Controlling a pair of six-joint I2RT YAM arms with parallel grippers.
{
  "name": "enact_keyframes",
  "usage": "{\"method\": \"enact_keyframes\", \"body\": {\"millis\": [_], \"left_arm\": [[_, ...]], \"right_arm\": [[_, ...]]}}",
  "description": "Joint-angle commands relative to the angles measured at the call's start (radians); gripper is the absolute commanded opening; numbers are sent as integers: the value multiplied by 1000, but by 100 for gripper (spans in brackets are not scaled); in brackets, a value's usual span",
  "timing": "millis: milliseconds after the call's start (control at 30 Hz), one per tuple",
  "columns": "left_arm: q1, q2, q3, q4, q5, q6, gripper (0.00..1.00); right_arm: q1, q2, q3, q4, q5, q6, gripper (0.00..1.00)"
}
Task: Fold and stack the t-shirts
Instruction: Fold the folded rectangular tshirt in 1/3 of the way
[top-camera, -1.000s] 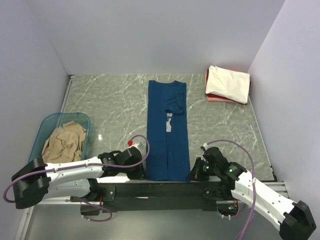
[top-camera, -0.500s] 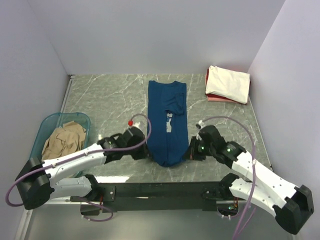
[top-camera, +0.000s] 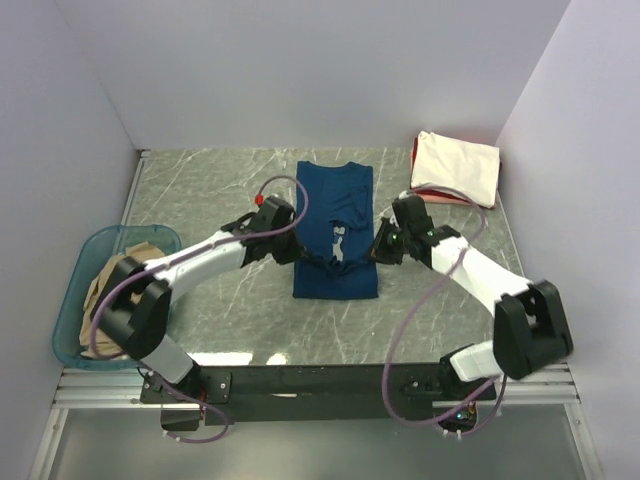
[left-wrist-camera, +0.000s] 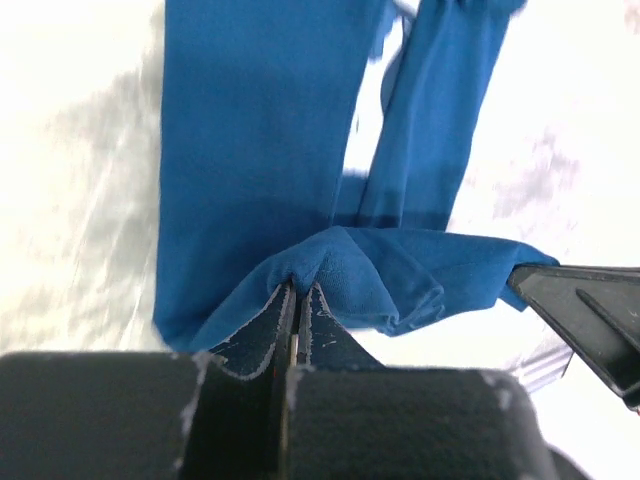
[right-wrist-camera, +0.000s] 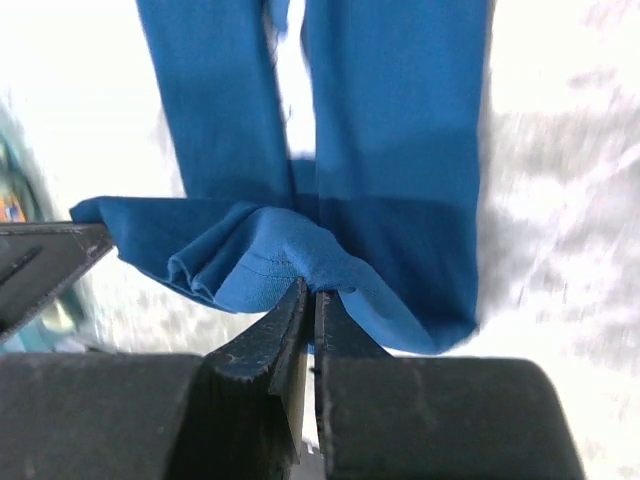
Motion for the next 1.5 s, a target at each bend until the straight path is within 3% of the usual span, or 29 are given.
{"method": "enact_keyframes", "body": {"millis": [0,300,1100,1167,1267,1333,1467], "left_arm": [[38,92,111,50,-4,16,1],[119,303,283,36,33,32,0],[187,446,412,10,53,83,1],[193,449,415,15,62,88,1],[199,443,410,27,64,101,9],[206,440,421,27,71,124,24],[217,413,449,-7,44,173,52]], "right_arm": [[-38,114,116,94,-19,-22,0],[-115,379,282,119,-92,-11,0],[-205,538,379,139,-173,-5,0],[-211,545,383,143,-179,-8,4],[-219,538,392,148,-181,-14,21],[-222,525,394,148,-181,-17,38],[-224,458,392,135,-152,-36,53]]}}
